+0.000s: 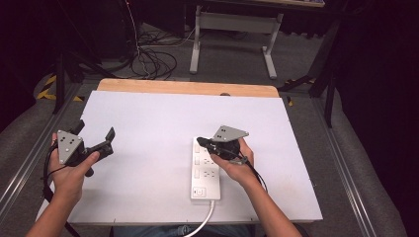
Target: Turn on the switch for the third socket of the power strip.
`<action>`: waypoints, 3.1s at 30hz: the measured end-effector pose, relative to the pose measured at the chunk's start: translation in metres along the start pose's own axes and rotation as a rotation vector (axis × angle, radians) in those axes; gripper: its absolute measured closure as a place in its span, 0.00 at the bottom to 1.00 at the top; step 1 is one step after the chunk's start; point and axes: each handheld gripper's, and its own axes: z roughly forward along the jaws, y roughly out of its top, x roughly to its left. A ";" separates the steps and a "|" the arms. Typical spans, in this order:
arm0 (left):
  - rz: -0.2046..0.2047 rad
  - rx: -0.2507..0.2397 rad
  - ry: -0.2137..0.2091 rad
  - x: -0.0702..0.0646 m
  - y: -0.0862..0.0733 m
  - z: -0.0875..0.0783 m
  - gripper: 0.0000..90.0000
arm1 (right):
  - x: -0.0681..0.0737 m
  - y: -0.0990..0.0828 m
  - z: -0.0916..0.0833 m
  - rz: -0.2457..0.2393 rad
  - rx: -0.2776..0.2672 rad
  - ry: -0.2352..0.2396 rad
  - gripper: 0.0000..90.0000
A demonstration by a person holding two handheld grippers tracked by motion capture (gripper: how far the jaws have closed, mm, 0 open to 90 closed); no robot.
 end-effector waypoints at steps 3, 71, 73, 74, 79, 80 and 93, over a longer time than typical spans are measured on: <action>0.000 0.000 0.000 0.000 0.000 0.000 0.08 | -0.001 -0.001 0.002 0.001 0.013 0.001 1.00; -0.003 0.001 0.004 0.001 0.000 -0.004 0.08 | 0.004 -0.020 0.038 -0.058 0.222 0.004 1.00; -0.005 0.002 0.005 0.001 0.000 -0.004 0.08 | 0.003 -0.020 0.038 -0.056 0.222 0.004 1.00; -0.006 0.000 0.007 0.002 0.000 -0.005 0.08 | 0.003 -0.020 0.038 -0.055 0.221 0.005 1.00; -0.008 0.001 0.011 0.002 0.000 -0.006 0.08 | 0.003 -0.020 0.038 -0.049 0.221 0.001 1.00; -0.006 0.000 0.010 0.002 0.000 -0.006 0.08 | 0.003 -0.020 0.038 -0.049 0.221 0.000 1.00; -0.004 0.001 0.016 0.003 0.000 -0.007 0.08 | 0.003 -0.020 0.038 -0.035 0.225 0.000 1.00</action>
